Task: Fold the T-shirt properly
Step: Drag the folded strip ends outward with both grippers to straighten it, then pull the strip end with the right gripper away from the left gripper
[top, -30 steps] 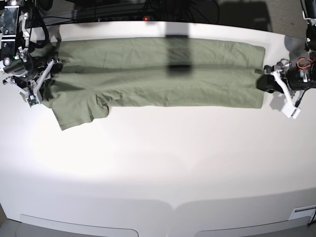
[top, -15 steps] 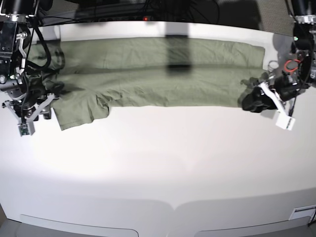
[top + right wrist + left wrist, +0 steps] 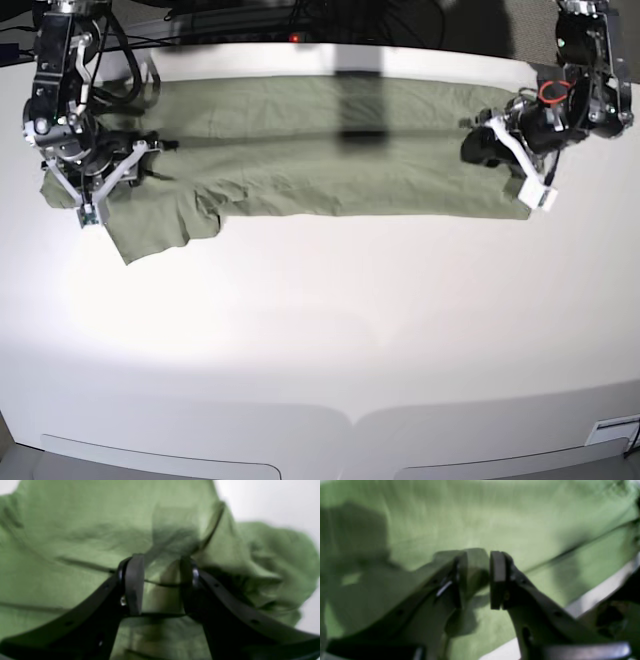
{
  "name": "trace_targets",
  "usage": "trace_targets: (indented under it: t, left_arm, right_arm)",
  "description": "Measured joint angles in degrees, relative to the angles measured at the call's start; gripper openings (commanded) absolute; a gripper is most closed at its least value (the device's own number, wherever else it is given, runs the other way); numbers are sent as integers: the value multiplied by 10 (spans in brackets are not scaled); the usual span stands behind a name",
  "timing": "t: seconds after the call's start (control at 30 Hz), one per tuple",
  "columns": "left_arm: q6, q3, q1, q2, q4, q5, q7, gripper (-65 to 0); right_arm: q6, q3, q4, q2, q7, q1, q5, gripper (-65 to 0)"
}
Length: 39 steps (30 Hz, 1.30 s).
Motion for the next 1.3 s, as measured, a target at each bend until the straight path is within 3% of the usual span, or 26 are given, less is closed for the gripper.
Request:
trace_targets:
  t: [0.37, 0.73, 0.83, 0.97, 1.13, 1.3]
  left_arm:
    - [-22, -1, -82, 0, -148, -17, -50, -517]
    - [-26, -2, -214, 1, -296, 34, -89, -517]
    - [-25, -2, -239, 2, -310, 60, -85, -517]
    - [-13, 0, -251, -4, -311, 68, -82, -517]
    - [0, 0, -255, -30, -312, 65, -78, -517]
    - [11, -2, -253, -40, -314, 23, -61, -517]
  right_arm:
    - [5, 6, -233, -1, 78, 131, 15, -409]
    - [5, -3, -310, -9, 72, 245, -17, -409]
    - [7, -3, -320, -10, 62, 263, -26, -409]
    - [46, -3, -322, -9, 40, 275, -25, -409]
    - [95, -3, -322, -3, 11, 280, 50, -410]
    - [95, -3, -290, 9, -36, 279, 74, -410]
